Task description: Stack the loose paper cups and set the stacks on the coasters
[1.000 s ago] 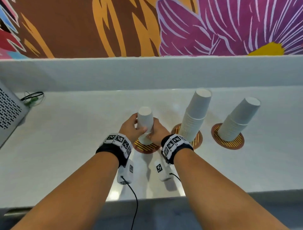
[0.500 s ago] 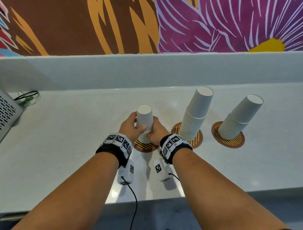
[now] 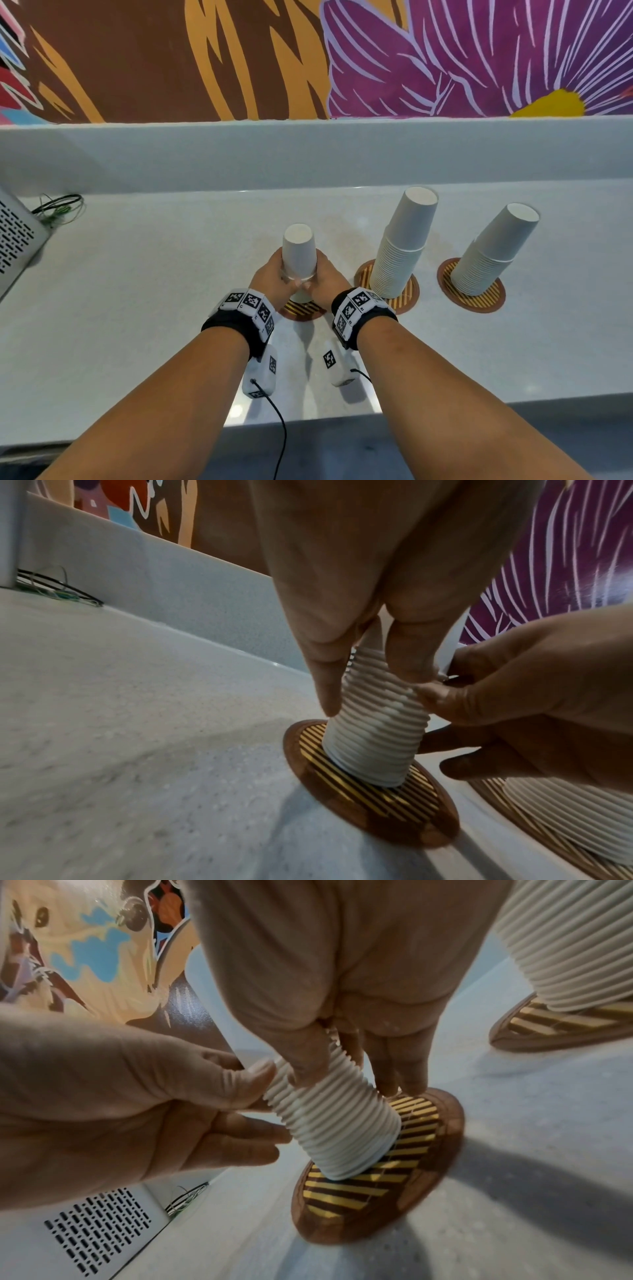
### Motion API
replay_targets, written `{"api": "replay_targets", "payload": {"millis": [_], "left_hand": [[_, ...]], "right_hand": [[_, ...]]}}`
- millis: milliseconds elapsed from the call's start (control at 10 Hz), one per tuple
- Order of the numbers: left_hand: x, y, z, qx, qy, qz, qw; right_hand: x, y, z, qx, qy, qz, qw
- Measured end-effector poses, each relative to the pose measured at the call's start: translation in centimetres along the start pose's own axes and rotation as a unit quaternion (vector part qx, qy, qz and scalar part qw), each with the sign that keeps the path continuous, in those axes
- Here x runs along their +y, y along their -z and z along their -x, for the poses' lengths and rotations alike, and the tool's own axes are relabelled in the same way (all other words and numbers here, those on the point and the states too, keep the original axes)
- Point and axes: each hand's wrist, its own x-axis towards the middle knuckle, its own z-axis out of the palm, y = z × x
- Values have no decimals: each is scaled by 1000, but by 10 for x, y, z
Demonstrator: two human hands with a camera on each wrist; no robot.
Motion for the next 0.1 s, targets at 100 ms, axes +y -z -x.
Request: {"api": "replay_targets", "payload": {"millis": [100], "left_hand": [[-1,-1,-5,-26,24,-40,999]], "right_hand": [[-6,10,0,-13,-14,82,996]]}}
